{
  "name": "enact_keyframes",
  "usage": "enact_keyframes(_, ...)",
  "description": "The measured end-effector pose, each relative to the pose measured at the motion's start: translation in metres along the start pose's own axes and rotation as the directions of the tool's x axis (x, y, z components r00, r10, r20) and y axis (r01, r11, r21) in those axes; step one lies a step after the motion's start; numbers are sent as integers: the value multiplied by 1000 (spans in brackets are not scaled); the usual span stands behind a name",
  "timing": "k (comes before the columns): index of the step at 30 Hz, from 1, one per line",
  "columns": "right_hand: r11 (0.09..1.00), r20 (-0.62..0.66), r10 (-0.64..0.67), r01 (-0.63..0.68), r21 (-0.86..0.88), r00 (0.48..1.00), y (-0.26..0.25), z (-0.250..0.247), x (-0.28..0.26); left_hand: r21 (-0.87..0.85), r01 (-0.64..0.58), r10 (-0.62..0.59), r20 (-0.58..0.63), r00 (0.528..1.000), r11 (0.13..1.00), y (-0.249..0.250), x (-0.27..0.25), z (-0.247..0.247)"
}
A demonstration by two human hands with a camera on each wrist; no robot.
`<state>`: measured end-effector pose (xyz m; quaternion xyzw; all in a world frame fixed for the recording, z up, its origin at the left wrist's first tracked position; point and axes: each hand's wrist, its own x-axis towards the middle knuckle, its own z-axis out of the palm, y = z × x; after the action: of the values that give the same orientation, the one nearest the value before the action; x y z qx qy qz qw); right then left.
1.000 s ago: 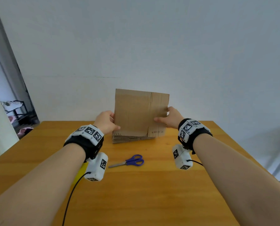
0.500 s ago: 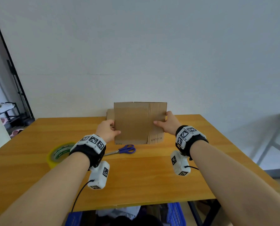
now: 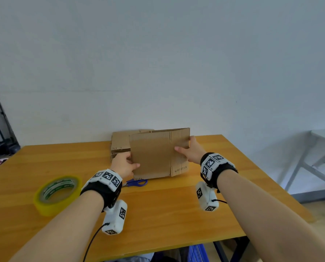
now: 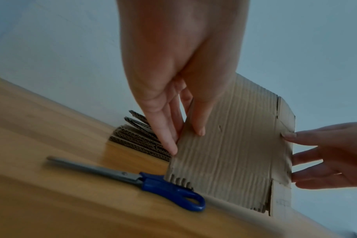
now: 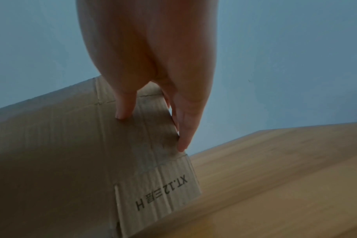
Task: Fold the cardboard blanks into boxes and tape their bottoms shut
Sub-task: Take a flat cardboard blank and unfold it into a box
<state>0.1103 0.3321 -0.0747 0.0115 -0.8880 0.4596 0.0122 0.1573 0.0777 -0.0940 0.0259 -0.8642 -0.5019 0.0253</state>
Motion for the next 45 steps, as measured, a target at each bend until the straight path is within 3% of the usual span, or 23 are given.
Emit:
enact_keyframes(5, 999, -29, 32, -33, -32, 999, 15, -17, 0, -49, 4, 0, 69, 998, 999, 9, 11, 18)
enact_keyframes(10, 998, -39, 46, -47, -30, 998, 21, -18, 2, 5, -21, 21, 51, 998, 1000, 9, 15, 22)
enact_keyframes(23, 1000, 67, 4, -5, 16, 998, -5, 30, 3, 41, 11, -8, -66, 998, 999, -11, 5, -26)
enact_keyframes(30, 998, 85, 2, -7, 64, 996, -10, 26, -3, -13, 10, -10, -37, 999, 1000, -4, 2, -25)
enact_keyframes(37, 997, 186, 4, -18, 73, 983, -7, 11, -17, -23, 5, -5, -8, 1000, 1000, 7, 5, -6)
enact_keyframes(41, 990, 245, 41, -73, 121, 969, -14, 12, -20, -92, 43, -43, 6, 999, 995, 12, 9, -6)
enact_keyframes(45, 967, 292, 86, -150, 204, 953, -15, 15, -21, -183, 162, -154, 61, 986, 970, 15, 3, -11)
